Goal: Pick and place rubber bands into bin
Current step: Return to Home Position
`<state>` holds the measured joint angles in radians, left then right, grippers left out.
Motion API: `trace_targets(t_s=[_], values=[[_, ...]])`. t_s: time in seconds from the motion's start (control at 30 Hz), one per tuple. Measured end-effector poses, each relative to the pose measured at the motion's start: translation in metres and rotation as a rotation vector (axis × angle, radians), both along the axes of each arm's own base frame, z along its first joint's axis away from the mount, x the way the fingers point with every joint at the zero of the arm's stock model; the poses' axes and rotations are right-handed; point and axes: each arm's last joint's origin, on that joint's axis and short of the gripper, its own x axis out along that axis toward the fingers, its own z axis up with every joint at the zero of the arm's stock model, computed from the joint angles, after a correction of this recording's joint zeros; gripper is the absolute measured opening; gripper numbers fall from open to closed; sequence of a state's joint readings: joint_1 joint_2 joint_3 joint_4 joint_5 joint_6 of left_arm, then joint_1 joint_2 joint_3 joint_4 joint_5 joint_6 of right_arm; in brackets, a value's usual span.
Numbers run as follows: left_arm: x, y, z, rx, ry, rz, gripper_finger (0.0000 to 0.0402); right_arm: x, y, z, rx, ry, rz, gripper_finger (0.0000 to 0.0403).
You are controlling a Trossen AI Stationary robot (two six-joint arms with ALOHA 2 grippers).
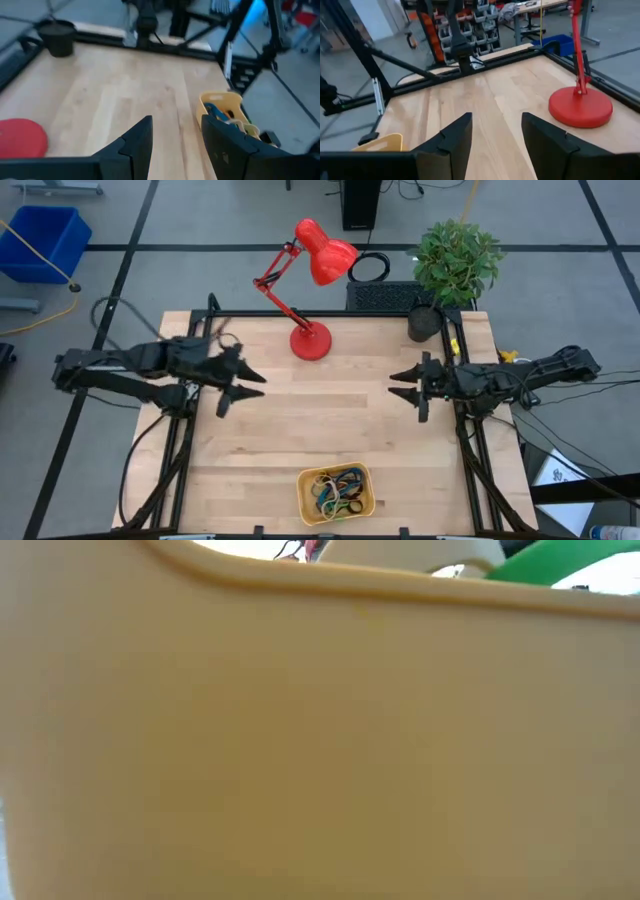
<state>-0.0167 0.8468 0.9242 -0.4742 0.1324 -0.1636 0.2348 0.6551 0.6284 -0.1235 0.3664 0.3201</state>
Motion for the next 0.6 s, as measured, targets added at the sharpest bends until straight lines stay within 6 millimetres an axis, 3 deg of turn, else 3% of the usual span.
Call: trace_targets(t_s=[0.23,0.6], values=[[-0.044,0.005,-0.029,-0.009,-0.121,0.046,0.0175,-0.019,-0.004,-0.022,0.009,-0.124,0.005,0.0166],[-0.082,0.011,-0.078,-0.039,-0.242,0.224,0.0175,-0.043,-0.010,-0.033,0.005,-0.234,0.005,0.0166]])
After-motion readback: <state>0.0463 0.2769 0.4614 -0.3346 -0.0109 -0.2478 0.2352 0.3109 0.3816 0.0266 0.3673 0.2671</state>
